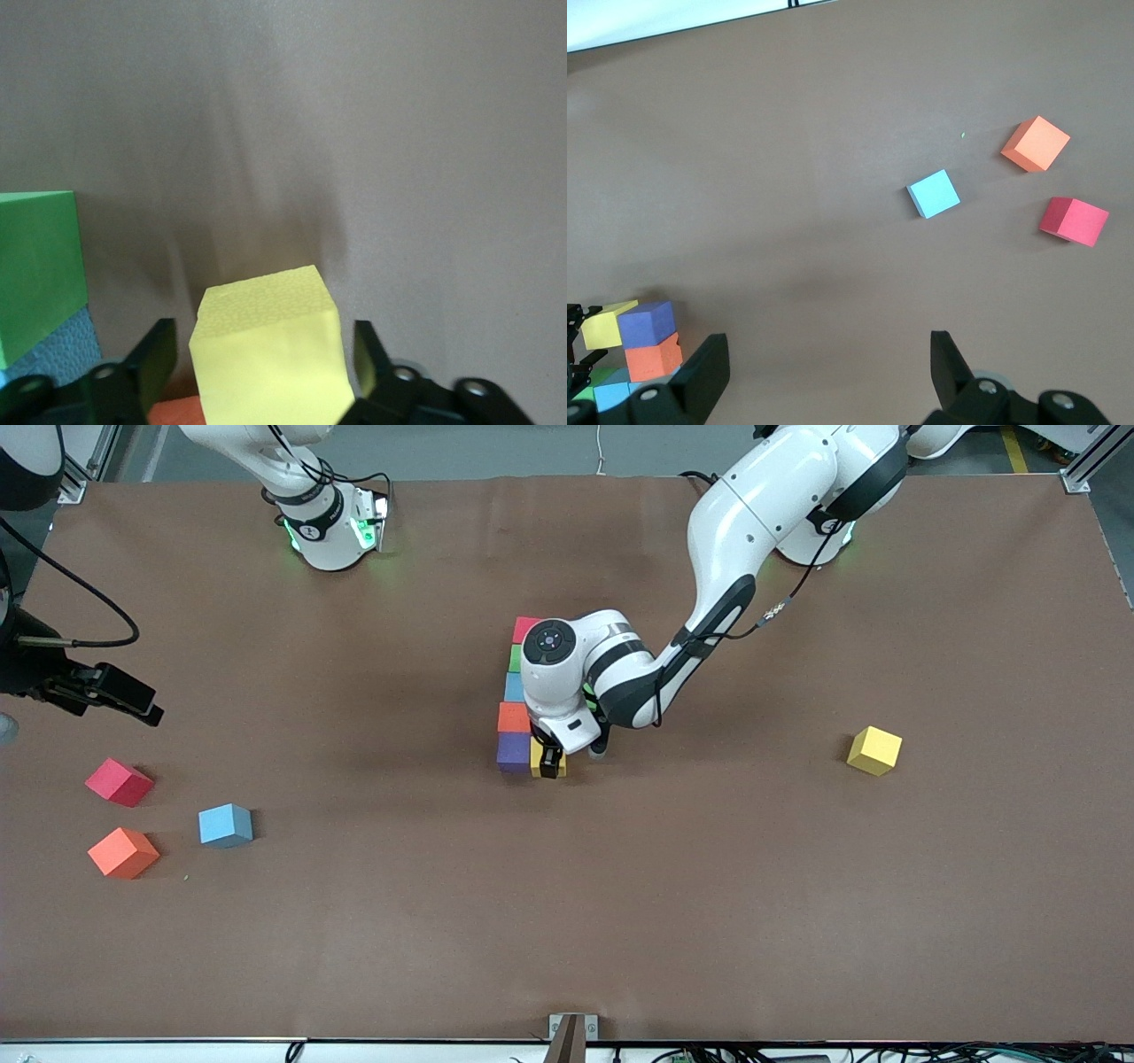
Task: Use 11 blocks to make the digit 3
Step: 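Set the yellow cube beside the purple cube and open the left gripper, then move the left gripper toward the remaining yellow cube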
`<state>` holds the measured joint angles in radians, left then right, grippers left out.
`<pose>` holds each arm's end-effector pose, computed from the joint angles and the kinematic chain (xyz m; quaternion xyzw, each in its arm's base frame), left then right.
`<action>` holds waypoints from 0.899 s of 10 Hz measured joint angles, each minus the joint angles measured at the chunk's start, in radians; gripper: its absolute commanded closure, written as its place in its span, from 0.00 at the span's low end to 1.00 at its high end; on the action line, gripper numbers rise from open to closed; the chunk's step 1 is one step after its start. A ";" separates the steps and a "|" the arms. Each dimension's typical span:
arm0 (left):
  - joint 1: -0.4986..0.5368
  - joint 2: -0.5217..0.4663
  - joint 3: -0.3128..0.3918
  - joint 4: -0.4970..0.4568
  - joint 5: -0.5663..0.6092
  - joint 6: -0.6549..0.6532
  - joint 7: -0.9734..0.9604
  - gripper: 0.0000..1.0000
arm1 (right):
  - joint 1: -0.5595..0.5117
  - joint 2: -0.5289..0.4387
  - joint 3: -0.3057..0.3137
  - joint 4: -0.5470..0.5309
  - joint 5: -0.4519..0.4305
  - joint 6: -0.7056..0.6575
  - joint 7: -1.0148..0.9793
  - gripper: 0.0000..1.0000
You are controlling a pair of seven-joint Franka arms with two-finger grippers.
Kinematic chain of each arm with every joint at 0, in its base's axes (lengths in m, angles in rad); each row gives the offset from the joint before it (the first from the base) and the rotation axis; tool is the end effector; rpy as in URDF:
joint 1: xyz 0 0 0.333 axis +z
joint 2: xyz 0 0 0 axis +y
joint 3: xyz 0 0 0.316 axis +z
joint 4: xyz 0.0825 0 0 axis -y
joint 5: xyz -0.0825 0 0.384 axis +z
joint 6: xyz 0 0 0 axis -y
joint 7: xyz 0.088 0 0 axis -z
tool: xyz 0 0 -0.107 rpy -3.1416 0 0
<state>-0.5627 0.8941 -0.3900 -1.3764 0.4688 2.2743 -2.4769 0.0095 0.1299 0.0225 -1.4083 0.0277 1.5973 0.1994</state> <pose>0.4884 -0.5572 0.2085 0.7710 0.6346 0.0292 0.0446 0.5976 0.0211 0.6291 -0.9959 0.0837 -0.0276 0.0186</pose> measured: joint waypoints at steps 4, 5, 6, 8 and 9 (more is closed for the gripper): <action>0.033 -0.080 0.003 0.011 0.000 -0.094 0.004 0.00 | -0.026 0.000 0.032 -0.001 0.004 0.003 0.000 0.00; 0.073 -0.134 0.003 -0.017 0.000 -0.110 0.021 0.00 | -0.026 0.000 0.033 -0.001 0.005 0.001 0.000 0.00; 0.129 -0.201 0.000 -0.074 0.000 -0.119 0.047 0.00 | -0.027 0.000 0.034 -0.002 0.005 -0.002 -0.001 0.00; 0.287 -0.328 -0.055 -0.216 0.000 -0.122 0.114 0.00 | -0.035 -0.001 0.039 -0.005 0.005 -0.005 -0.005 0.00; 0.400 -0.377 -0.112 -0.284 0.000 -0.123 0.165 0.00 | -0.061 -0.006 0.059 -0.008 0.005 -0.007 -0.028 0.00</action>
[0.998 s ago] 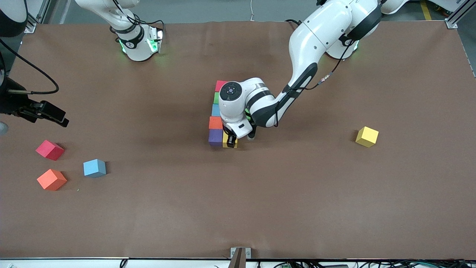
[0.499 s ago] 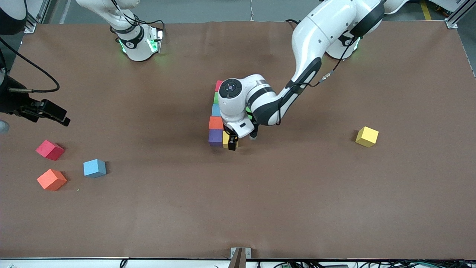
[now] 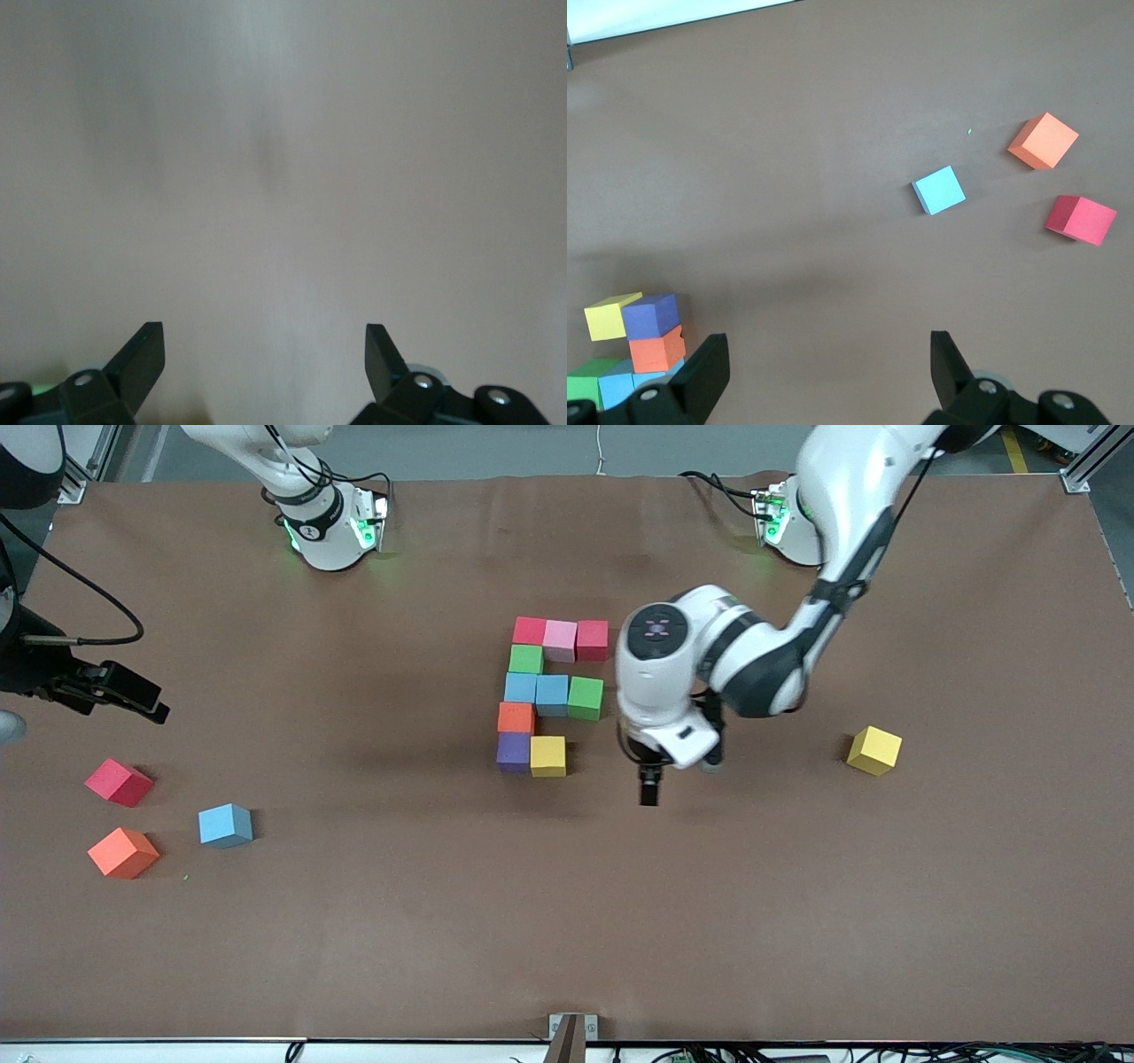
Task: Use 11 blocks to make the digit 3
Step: 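Move the left gripper toward the remaining yellow cube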
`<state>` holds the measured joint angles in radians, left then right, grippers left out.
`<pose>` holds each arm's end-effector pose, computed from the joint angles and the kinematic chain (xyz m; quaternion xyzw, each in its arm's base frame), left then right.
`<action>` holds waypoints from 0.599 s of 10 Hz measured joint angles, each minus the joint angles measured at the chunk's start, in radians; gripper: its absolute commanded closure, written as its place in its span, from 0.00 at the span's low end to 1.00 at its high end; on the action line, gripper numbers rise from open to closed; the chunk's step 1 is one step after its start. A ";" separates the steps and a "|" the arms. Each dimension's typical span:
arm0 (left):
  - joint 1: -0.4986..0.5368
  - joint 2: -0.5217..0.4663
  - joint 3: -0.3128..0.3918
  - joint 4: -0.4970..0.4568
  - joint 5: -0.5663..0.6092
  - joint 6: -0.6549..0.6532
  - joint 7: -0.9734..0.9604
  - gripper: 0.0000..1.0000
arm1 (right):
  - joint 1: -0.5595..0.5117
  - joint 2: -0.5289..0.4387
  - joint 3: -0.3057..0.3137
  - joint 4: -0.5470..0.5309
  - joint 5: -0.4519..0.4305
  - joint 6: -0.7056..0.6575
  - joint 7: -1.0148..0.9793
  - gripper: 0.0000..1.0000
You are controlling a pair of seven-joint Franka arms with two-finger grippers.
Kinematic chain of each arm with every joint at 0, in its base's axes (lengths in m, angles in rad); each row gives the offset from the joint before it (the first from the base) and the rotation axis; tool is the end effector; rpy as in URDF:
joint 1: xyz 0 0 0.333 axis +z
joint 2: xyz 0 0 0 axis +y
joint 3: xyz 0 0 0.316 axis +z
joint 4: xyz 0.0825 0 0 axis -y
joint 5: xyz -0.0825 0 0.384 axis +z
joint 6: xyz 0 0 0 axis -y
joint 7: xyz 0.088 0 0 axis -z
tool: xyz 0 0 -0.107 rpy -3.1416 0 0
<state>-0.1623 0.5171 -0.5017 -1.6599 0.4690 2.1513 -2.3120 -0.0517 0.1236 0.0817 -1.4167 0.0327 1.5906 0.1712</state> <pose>0.5695 -0.3695 0.3425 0.7428 0.6643 0.0810 0.0200 0.5950 0.0180 0.6285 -0.9969 0.0708 -0.0231 0.0238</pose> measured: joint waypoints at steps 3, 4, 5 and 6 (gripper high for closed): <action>0.437 -0.102 -0.245 -0.186 0.000 -0.001 0.185 0.00 | -0.031 -0.054 0.026 -0.058 0.012 0.005 -0.047 0.00; 0.574 -0.120 -0.315 -0.243 0.000 -0.001 0.249 0.00 | -0.022 -0.076 0.018 -0.087 0.013 0.014 -0.047 0.00; 0.688 -0.129 -0.362 -0.295 0.001 -0.001 0.302 0.00 | -0.010 -0.099 0.007 -0.121 0.013 0.034 -0.047 0.00; 0.765 -0.130 -0.378 -0.331 0.001 0.004 0.346 0.00 | 0.002 -0.121 -0.005 -0.159 0.013 0.058 -0.047 0.00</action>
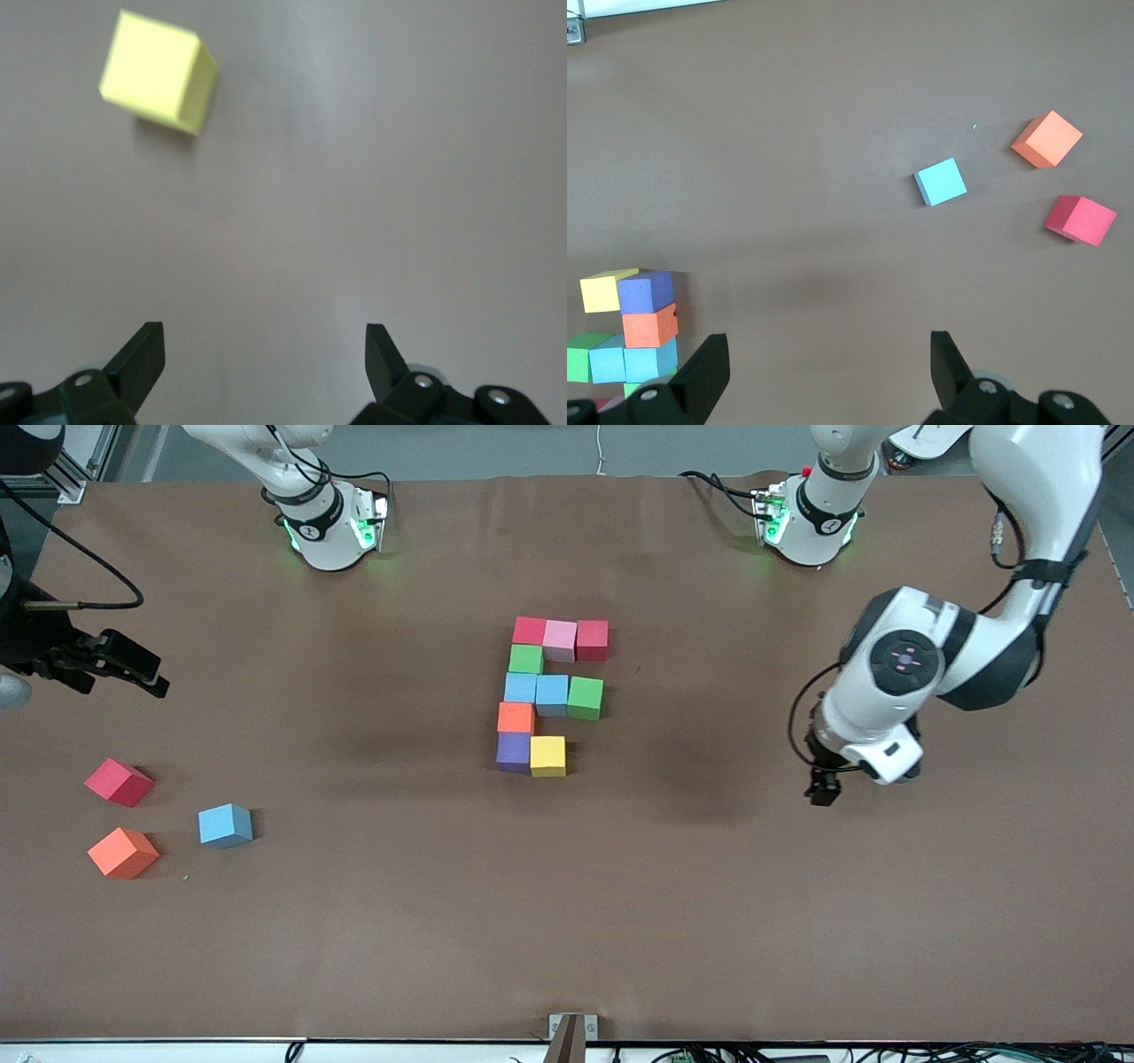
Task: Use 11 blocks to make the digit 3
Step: 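Move the left gripper toward the remaining yellow cube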
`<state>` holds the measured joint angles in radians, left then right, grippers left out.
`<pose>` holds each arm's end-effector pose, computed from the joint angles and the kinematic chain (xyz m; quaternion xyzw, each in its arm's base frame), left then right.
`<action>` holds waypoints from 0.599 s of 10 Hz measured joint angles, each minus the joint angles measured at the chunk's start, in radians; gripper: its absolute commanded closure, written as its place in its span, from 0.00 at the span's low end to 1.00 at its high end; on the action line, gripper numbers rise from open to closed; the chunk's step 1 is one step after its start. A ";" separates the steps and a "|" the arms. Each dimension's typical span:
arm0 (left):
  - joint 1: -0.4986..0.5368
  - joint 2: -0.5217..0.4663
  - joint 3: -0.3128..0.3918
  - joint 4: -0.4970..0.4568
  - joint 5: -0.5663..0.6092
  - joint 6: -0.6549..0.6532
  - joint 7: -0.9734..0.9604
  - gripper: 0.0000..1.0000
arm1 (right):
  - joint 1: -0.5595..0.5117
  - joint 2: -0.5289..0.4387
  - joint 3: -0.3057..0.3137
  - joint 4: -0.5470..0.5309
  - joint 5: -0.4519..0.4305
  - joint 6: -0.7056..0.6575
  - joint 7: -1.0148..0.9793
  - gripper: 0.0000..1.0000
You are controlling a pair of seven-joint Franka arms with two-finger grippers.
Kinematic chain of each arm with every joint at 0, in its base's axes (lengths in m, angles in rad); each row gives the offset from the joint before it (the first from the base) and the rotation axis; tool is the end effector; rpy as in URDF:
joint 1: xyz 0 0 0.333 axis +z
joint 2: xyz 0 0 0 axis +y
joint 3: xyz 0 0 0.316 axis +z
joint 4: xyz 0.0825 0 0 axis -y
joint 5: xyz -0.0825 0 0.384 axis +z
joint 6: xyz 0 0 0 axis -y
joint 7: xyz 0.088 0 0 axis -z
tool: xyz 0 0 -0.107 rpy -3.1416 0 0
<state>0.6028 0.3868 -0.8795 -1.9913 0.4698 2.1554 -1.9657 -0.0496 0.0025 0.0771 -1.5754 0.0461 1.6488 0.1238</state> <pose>0.5788 -0.1231 0.3264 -0.7504 -0.6592 -0.0282 0.0402 0.5629 0.0200 0.6282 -0.9979 0.0491 -0.0336 0.0257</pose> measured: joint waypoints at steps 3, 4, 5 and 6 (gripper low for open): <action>0.133 -0.001 -0.004 -0.018 0.000 0.009 0.125 0.00 | 0.002 -0.025 -0.022 -0.038 0.001 0.025 0.000 0.00; 0.164 -0.001 -0.005 -0.017 0.000 0.012 0.167 0.00 | 0.002 -0.025 -0.023 -0.039 0.001 0.026 0.000 0.00; 0.190 -0.002 -0.005 -0.018 0.000 0.015 0.218 0.00 | 0.002 -0.025 -0.022 -0.039 0.001 0.027 -0.001 0.00; 0.206 -0.002 0.000 -0.018 0.000 0.016 0.277 0.00 | 0.003 -0.025 -0.021 -0.039 0.001 0.032 -0.003 0.00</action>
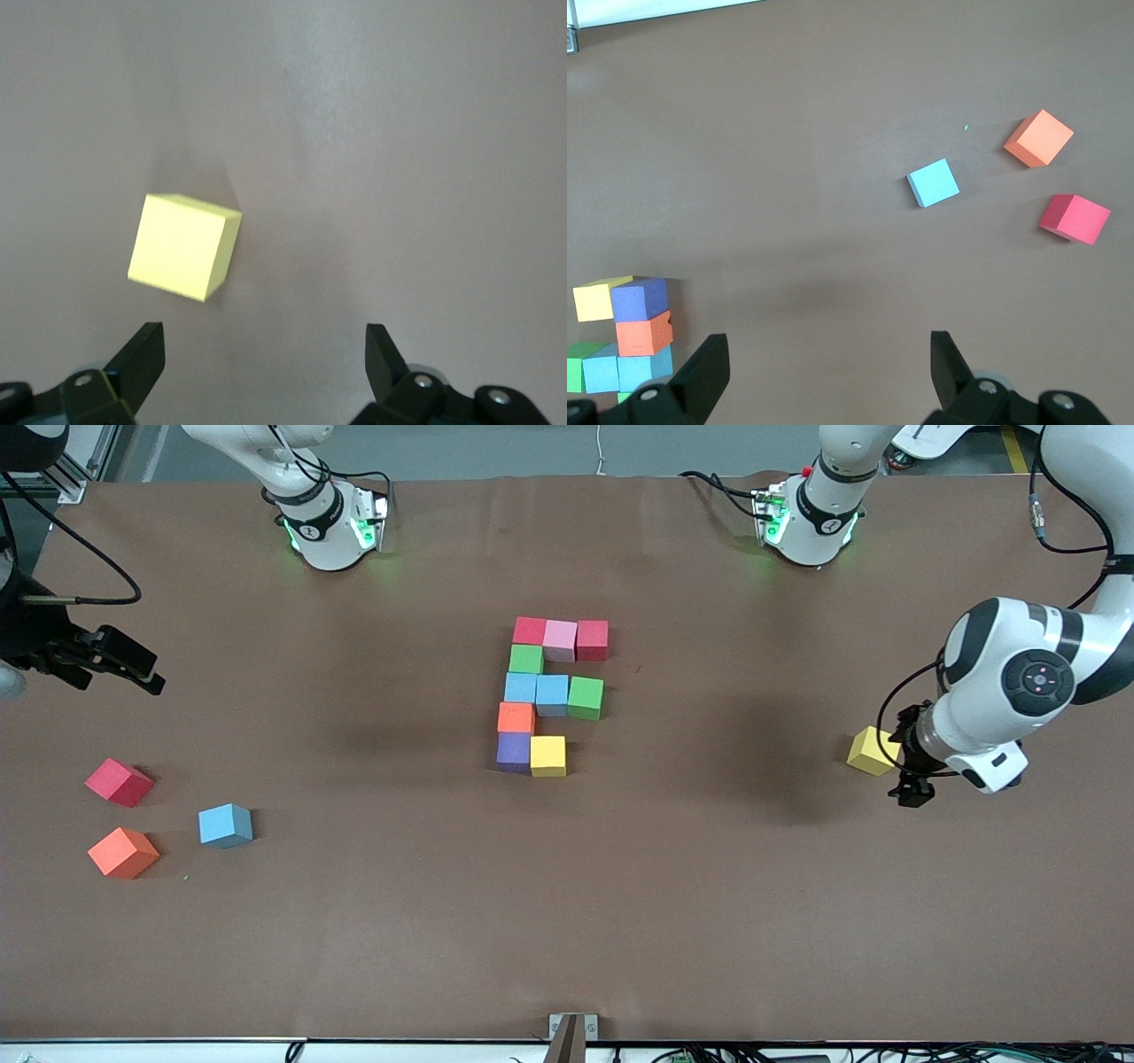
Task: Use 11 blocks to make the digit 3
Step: 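Move the left gripper toward the remaining yellow cube, then lower the left gripper onto the yellow cube and close it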
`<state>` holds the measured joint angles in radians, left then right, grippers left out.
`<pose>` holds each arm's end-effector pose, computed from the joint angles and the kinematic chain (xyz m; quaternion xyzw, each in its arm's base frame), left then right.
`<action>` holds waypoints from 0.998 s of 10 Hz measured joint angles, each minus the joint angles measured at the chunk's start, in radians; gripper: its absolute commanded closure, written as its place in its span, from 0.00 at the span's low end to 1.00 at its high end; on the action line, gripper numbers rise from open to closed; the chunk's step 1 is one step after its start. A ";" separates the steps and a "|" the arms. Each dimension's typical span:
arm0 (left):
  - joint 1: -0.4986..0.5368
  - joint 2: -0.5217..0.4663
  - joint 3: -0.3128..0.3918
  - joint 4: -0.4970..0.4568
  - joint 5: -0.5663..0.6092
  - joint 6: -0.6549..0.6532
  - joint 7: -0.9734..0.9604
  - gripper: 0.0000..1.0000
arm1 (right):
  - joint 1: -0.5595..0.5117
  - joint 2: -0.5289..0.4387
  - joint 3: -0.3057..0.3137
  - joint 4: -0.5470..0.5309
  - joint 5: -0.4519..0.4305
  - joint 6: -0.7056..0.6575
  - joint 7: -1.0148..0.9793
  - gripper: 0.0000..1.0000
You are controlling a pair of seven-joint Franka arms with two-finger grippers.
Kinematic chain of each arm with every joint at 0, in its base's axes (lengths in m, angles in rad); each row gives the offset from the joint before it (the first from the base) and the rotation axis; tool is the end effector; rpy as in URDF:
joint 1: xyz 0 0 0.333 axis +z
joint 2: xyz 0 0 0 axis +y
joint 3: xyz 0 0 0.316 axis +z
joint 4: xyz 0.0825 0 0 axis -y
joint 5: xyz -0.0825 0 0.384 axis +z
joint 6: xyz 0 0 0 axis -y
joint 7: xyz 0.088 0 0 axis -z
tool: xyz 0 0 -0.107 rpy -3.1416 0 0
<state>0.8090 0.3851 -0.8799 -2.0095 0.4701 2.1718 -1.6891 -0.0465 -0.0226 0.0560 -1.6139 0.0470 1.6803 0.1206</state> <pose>0.5881 -0.0050 0.3210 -0.7754 -0.6297 -0.0167 0.0446 0.5581 0.0102 0.6267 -0.9971 0.0570 -0.0429 0.0257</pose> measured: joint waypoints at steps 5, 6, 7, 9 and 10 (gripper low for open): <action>-0.186 -0.001 0.283 -0.011 -0.008 0.009 0.256 0.00 | 0.001 -0.007 -0.005 0.039 -0.001 -0.006 -0.070 0.00; -0.250 -0.003 0.353 -0.028 -0.031 0.032 0.307 0.00 | 0.000 -0.008 -0.007 0.057 -0.001 -0.017 -0.085 0.00; -0.298 -0.009 0.415 -0.055 -0.073 0.072 0.377 0.00 | 0.000 -0.010 -0.007 0.067 -0.001 -0.028 -0.091 0.00; -0.355 -0.048 0.507 -0.122 -0.196 0.169 0.496 0.00 | 0.000 -0.010 -0.008 0.070 -0.001 -0.049 -0.093 0.00; -0.379 -0.079 0.540 -0.174 -0.228 0.229 0.521 0.00 | 0.000 -0.010 -0.008 0.070 -0.002 -0.051 -0.094 0.00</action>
<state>0.4301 0.3063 -0.3396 -2.1838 0.2416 2.4007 -1.1677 -0.0461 -0.0328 0.0483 -1.5440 0.0452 1.6292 0.0267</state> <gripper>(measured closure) 0.000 0.000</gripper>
